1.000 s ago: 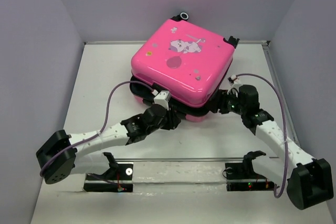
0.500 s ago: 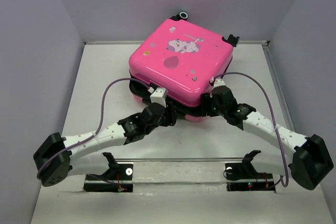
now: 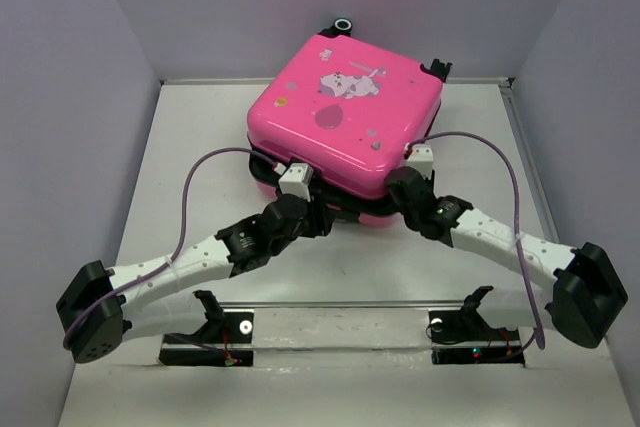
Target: Pack the luggage
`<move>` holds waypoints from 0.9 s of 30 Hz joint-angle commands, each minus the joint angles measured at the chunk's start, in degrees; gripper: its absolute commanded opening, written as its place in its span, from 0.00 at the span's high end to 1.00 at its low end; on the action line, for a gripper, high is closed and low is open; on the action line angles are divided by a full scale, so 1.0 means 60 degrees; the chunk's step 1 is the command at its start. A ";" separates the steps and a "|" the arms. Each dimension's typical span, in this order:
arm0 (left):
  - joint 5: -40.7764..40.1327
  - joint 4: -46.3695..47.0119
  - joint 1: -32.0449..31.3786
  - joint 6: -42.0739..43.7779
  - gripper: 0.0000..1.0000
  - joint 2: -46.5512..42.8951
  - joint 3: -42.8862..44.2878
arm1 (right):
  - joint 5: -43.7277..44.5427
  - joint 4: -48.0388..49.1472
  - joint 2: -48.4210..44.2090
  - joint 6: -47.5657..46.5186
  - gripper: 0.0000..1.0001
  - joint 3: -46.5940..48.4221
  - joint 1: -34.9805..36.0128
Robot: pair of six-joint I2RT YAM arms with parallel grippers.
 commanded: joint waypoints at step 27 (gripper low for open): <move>0.0987 0.1210 -0.0451 -0.0165 0.44 0.0671 -0.0098 | -0.9066 0.4407 -0.4843 -0.0752 0.49 -0.3311 -0.5082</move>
